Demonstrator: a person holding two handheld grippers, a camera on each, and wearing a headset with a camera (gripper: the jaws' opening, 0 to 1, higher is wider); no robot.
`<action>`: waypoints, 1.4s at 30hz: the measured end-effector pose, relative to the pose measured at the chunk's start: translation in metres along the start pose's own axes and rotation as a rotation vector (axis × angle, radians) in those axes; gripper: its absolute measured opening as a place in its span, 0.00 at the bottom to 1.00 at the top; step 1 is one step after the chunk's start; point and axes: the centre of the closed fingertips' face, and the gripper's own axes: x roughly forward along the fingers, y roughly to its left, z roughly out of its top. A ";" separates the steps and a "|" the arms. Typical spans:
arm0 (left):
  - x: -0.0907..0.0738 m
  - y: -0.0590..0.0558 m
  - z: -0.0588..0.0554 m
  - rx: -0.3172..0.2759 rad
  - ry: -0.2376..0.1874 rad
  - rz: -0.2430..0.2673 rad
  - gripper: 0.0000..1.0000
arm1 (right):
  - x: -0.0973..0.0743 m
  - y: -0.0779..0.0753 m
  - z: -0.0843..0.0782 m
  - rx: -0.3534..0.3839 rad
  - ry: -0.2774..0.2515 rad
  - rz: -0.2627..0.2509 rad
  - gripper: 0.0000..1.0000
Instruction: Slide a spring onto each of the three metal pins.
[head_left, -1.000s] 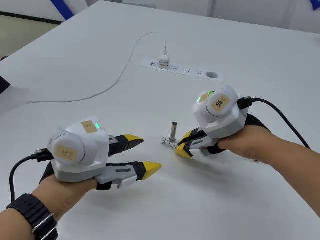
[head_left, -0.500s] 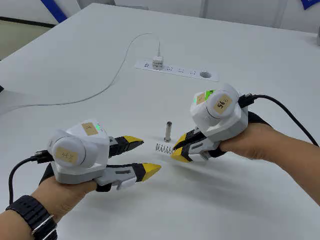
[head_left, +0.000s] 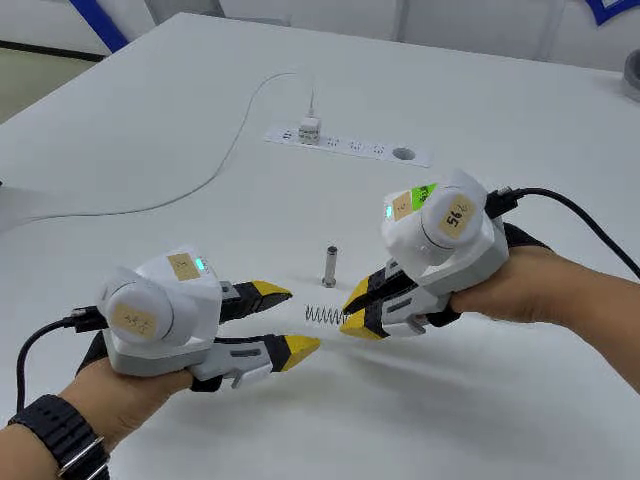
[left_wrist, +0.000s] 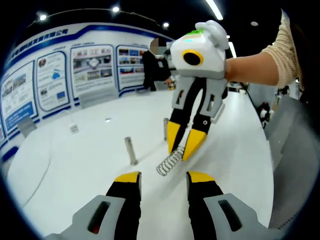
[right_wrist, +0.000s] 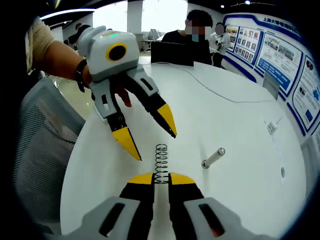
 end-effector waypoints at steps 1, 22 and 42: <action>0.000 -0.001 0.000 0.001 -0.001 -0.004 0.36 | 0.000 0.001 0.000 -0.004 0.000 0.002 0.12; 0.007 -0.036 -0.004 0.102 0.037 -0.130 0.15 | -0.005 0.029 -0.008 -0.160 0.059 0.119 0.12; 0.008 -0.043 -0.007 0.124 0.055 -0.154 0.11 | -0.019 0.037 0.017 -0.159 0.016 0.135 0.12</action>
